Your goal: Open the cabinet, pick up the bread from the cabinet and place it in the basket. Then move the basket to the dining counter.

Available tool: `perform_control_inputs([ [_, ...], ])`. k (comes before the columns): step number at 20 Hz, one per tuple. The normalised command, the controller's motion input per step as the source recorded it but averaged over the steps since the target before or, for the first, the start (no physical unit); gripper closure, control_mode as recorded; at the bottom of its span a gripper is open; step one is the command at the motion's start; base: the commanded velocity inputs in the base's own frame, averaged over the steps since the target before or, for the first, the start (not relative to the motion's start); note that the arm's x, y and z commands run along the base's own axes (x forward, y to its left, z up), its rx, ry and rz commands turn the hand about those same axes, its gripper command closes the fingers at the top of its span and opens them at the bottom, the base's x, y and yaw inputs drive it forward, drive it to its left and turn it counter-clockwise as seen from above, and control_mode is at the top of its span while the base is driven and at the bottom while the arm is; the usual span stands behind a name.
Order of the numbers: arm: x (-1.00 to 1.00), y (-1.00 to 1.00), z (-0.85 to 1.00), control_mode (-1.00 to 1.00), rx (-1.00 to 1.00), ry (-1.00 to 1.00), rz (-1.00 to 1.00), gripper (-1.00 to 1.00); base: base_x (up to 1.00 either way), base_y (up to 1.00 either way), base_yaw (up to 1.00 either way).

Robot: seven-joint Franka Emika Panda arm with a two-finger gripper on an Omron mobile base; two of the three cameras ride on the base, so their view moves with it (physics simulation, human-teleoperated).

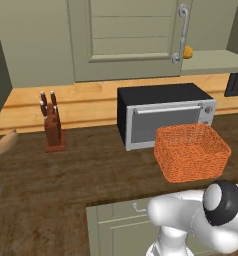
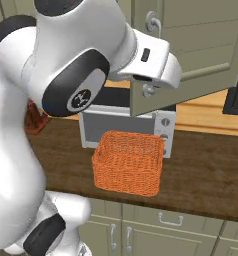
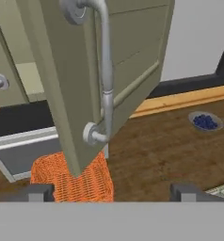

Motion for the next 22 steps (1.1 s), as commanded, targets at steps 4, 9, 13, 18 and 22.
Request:
perform_control_inputs([
  [4, -0.65, 1.0, -0.01, -1.0, -0.4, 0.06, -0.17, -1.0, 0.0, 0.0, 0.0],
  [9, 0.17, 1.0, -0.04, -1.0, -0.57, 0.48, -0.03, -1.0, 0.0, 0.0, 0.0],
  [13, 0.87, 0.88, -0.17, -1.0, -0.62, 0.81, -0.06, -1.0, 0.0, 0.0, 0.0],
  [18, 0.96, 0.42, -0.28, -1.0, -0.43, 0.58, -0.24, -1.0, 0.0, 0.0, 0.0],
  [22, 0.93, -0.24, -0.38, -1.0, -0.23, 0.53, -0.25, -1.0, 0.0, 0.0, 0.0],
])
